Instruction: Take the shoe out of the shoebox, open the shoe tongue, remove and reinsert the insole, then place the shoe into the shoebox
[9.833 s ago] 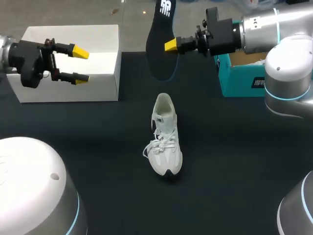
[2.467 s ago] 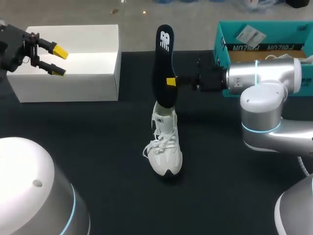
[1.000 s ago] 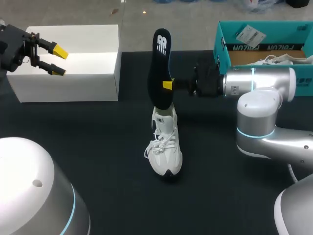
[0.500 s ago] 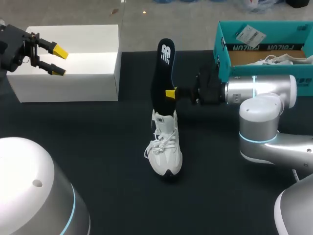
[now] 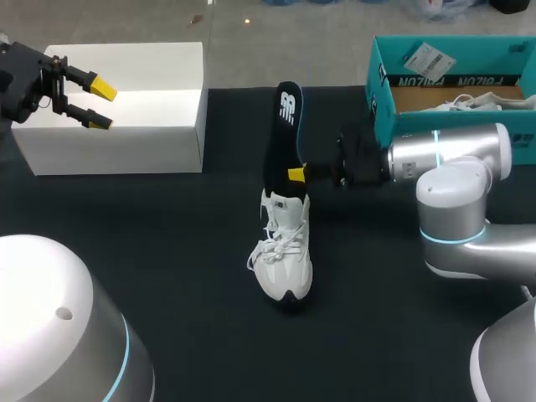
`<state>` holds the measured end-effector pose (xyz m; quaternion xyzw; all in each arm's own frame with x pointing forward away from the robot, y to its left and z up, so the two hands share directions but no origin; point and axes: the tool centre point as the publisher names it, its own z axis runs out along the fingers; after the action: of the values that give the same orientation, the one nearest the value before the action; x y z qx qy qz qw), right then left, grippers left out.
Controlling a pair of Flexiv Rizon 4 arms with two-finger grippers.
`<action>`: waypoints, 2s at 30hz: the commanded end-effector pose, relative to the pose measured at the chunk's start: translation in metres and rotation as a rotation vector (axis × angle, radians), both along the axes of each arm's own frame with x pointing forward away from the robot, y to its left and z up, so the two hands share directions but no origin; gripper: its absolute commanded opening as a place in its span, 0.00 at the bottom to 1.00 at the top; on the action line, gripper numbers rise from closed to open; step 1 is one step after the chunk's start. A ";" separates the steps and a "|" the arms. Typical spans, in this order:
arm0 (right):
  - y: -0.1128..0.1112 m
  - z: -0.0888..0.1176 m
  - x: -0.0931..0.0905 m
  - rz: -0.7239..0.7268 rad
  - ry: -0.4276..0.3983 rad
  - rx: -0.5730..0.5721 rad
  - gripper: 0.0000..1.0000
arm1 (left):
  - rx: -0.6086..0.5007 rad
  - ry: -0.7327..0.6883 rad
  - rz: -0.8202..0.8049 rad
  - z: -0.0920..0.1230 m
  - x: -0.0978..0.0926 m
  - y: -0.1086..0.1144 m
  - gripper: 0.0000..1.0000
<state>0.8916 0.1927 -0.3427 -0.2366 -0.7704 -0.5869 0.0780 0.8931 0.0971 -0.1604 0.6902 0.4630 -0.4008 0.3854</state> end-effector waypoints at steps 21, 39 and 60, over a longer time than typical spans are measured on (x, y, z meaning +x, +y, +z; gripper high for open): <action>0.002 -0.003 -0.018 0.033 0.046 -0.043 0.42 | 0.003 -0.001 -0.001 0.000 0.000 0.000 1.00; 0.014 0.023 0.021 -0.006 -0.017 -0.032 0.10 | 0.003 -0.001 -0.001 0.000 0.000 0.000 1.00; -0.003 -0.012 -0.027 0.017 0.093 -0.104 0.00 | 0.003 -0.001 -0.001 0.000 0.000 0.000 1.00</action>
<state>0.8726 0.1923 -0.3541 -0.2580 -0.7966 -0.5358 0.1090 0.8931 0.0971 -0.1604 0.6902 0.4630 -0.4008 0.3854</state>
